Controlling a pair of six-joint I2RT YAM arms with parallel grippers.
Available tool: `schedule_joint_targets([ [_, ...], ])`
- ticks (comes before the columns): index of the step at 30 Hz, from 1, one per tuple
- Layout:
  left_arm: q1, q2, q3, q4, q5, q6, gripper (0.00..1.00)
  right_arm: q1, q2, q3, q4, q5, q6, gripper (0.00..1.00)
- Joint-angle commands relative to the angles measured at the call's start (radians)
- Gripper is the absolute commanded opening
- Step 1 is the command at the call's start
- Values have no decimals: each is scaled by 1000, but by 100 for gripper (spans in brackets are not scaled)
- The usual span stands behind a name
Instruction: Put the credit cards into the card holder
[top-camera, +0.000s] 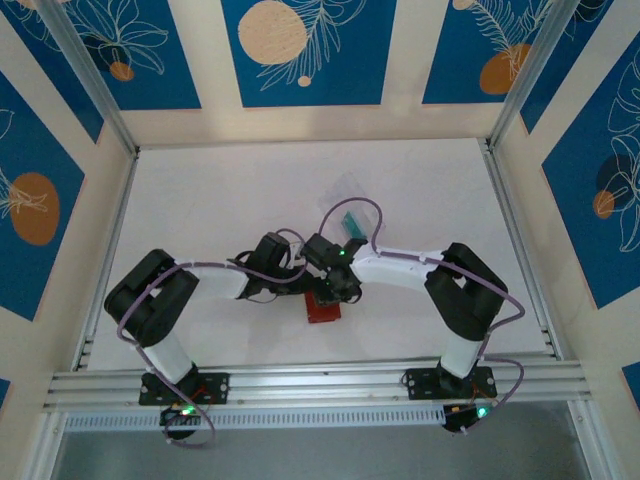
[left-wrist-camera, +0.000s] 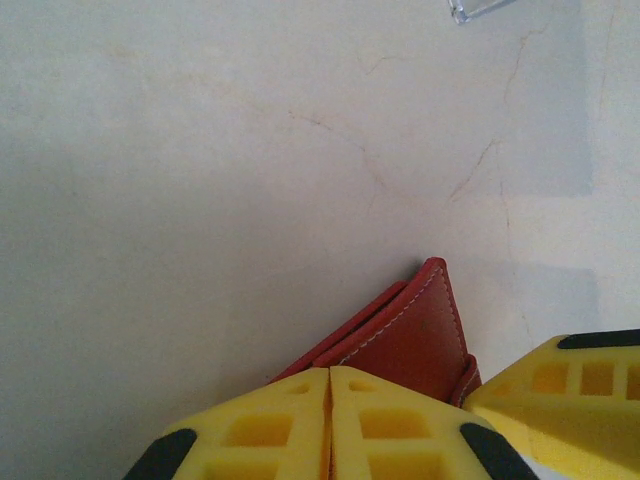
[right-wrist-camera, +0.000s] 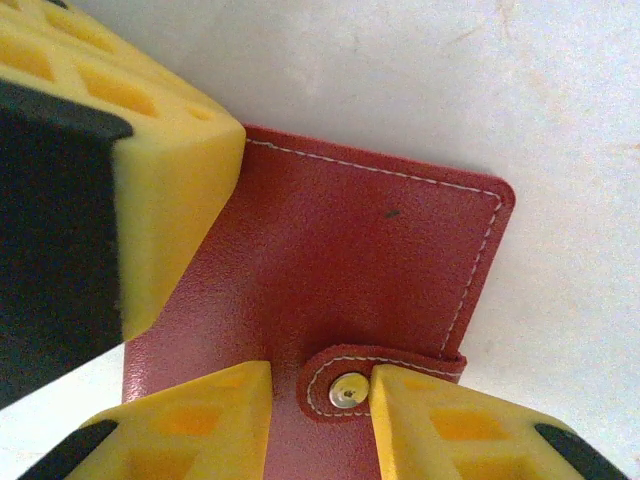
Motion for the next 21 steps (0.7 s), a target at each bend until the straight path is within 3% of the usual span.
schedule_joint_targets([
  [1,-9,40,-37,-47,4,-7,9,32,69,11,-30,66,8,34],
  [7,-9,42,-51,-34,2,-12,8,74,122,18,-52,167,48,24],
  [11,-9,50,-61,-35,-11,-9,7,74,102,18,-68,194,55,2],
  [14,-9,59,-76,-34,-32,-12,5,69,16,0,-75,189,47,0],
  [21,-9,89,-96,-15,-55,-9,3,-127,-165,-196,127,-140,57,0],
])
